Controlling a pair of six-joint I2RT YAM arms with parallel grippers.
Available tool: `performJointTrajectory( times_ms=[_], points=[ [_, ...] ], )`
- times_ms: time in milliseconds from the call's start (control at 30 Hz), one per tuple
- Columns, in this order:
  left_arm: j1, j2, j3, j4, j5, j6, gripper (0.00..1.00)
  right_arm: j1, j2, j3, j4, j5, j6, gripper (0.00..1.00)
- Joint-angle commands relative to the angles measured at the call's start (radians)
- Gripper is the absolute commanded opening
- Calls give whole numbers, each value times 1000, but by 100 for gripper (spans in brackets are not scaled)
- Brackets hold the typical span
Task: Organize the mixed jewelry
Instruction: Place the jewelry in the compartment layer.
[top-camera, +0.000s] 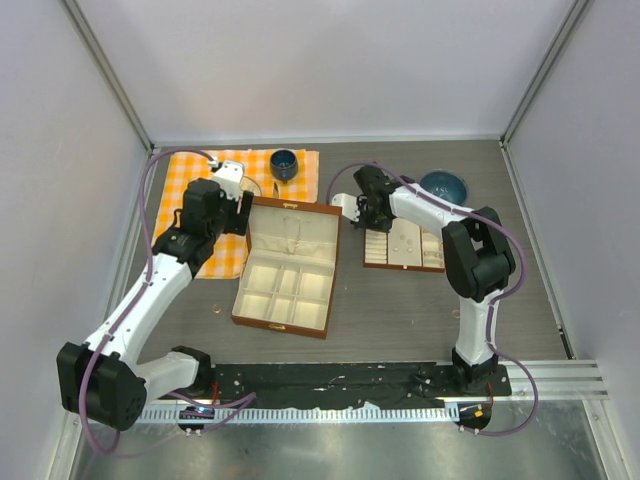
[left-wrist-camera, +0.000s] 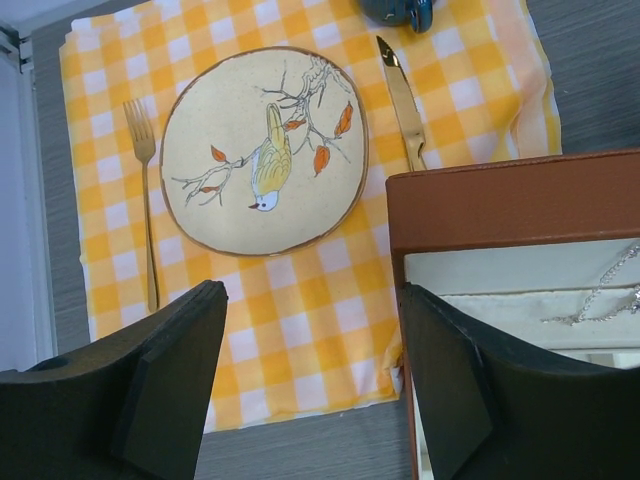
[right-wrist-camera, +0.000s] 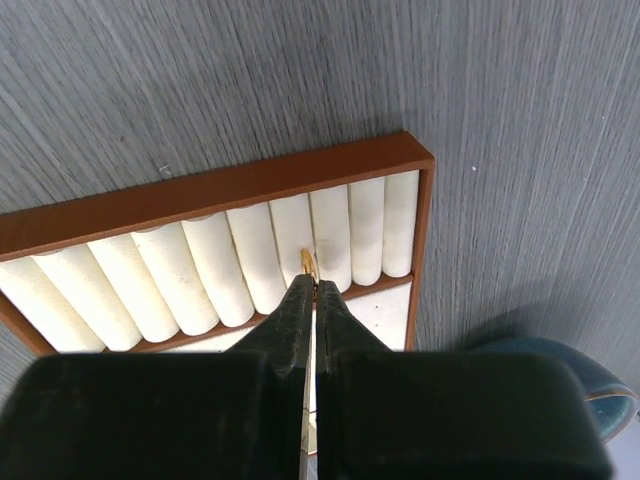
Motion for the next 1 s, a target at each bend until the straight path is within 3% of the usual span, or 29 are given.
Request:
performJointTrajectory(
  times_ms=[0, 967],
  points=[
    [23, -35, 64, 27, -29, -6, 74, 11, -24, -22, 1, 12, -11, 1],
    [47, -29, 83, 30, -24, -2, 76, 11, 1, 35, 21, 69, -42, 1]
  ],
)
